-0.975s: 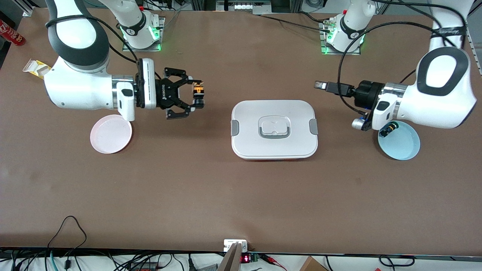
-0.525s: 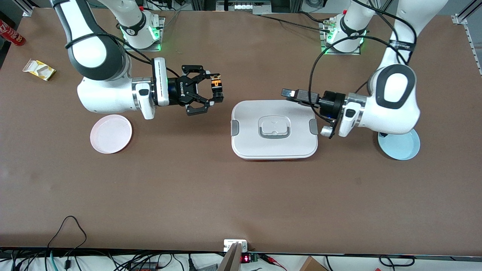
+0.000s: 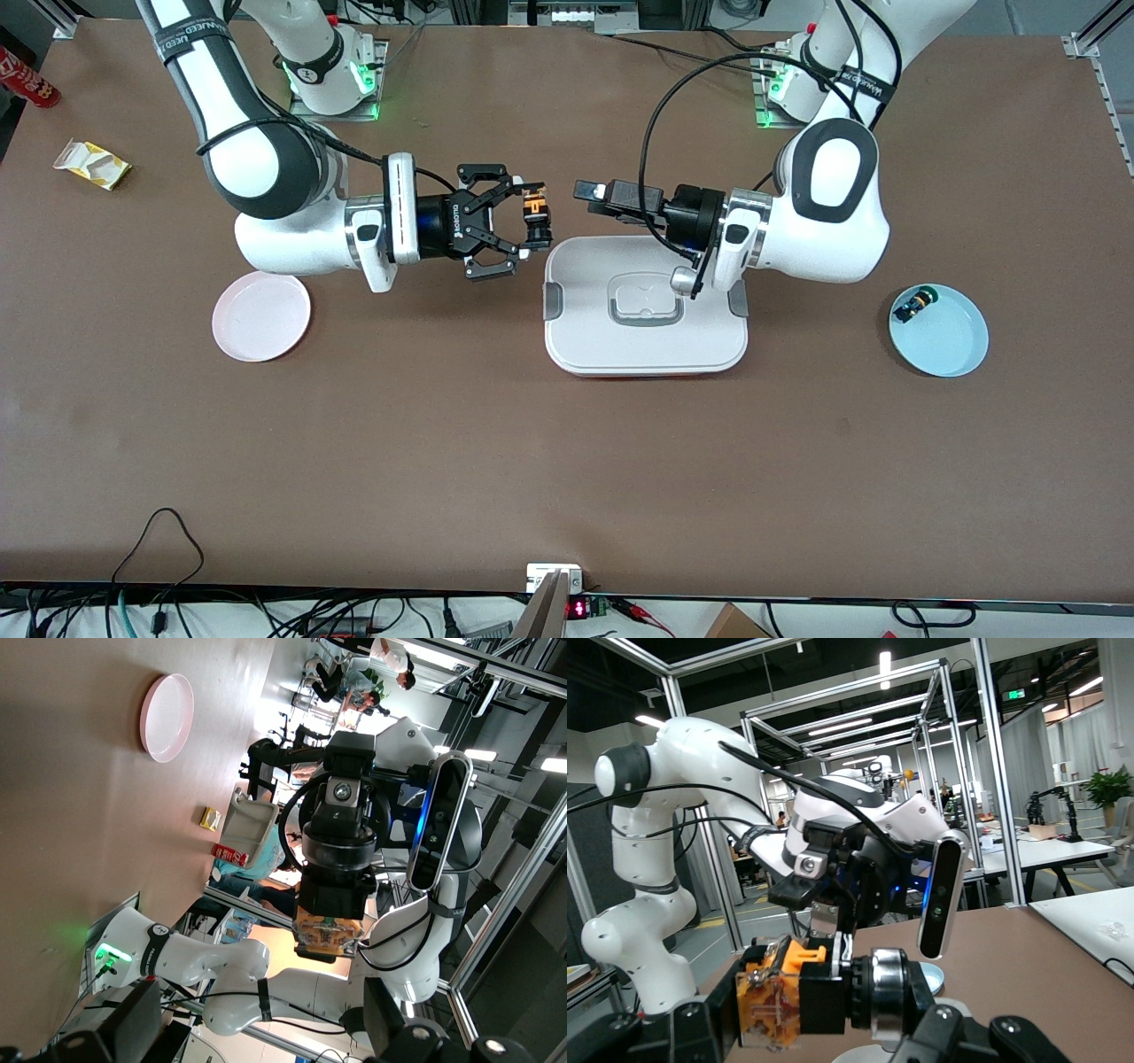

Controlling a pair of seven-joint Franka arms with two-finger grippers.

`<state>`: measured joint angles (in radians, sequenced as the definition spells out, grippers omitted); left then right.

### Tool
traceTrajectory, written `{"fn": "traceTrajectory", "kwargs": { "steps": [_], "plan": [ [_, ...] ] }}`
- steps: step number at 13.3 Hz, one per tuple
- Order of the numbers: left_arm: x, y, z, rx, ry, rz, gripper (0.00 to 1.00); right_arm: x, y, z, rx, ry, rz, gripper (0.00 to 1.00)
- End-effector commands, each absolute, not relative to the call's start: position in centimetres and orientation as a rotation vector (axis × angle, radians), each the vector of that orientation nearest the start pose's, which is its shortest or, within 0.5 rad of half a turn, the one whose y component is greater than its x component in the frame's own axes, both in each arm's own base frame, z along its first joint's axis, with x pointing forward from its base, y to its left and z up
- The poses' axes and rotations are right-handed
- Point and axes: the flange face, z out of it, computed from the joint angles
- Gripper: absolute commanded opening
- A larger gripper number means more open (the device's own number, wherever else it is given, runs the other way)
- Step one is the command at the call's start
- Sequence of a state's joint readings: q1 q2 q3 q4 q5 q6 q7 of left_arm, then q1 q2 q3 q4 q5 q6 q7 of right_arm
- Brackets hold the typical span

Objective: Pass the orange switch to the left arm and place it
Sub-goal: 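Grasp the orange switch with the left gripper from the right gripper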

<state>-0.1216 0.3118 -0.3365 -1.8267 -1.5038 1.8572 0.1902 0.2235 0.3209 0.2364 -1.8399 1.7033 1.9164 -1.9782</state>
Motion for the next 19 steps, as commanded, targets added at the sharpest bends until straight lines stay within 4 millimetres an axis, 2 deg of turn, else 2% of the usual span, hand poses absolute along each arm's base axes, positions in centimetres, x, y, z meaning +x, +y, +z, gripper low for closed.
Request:
{"fn": "traceTrajectory", "kwargs": {
  "steps": [1, 3, 6, 7, 9, 11, 12, 14, 16, 19],
  "plan": [
    [53.2, -35.6, 43.7, 1.685, 0.13, -0.379, 1.0, 55.0, 34.8, 41.5, -1.282, -1.105, -1.016, 0.2],
    [52.9, -36.6, 43.9, 1.703, 0.152, -0.341, 1.0, 54.8, 35.1, 41.6, -1.289, -1.102, -1.009, 0.2],
    [53.5, -36.4, 43.9, 1.703, 0.151, -0.316, 0.99, 54.9, 35.2, 41.5, -1.308, -1.101, -1.011, 0.2],
    [53.7, -36.3, 43.9, 1.711, 0.154, -0.291, 0.94, 54.7, 35.4, 41.4, -1.308, -1.103, -1.009, 0.2],
    [53.8, -36.3, 43.3, 1.719, 0.105, -0.236, 0.78, 54.7, 35.4, 41.4, -1.308, -1.103, -1.009, 0.2],
    [54.1, -36.2, 43.0, 1.724, 0.123, -0.218, 0.71, 54.6, 35.4, 41.7, -1.307, -1.106, -1.011, 0.2],
    [54.2, -36.1, 43.0, 1.722, 0.13, -0.215, 0.64, 54.6, 35.4, 41.7, -1.307, -1.106, -1.011, 0.2],
    [54.3, -36.0, 43.1, 1.721, 0.13, -0.212, 0.42, 54.6, 35.5, 41.7, -1.304, -1.108, -1.009, 0.2],
    [54.4, -35.9, 43.3, 1.721, 0.13, -0.207, 0.26, 54.6, 35.5, 41.8, -1.304, -1.109, -1.01, 0.2],
    [54.5, -35.9, 43.6, 1.718, 0.128, -0.201, 0.24, 54.5, 35.5, 41.7, -1.302, -1.11, -1.009, 0.2]
  ]
}}
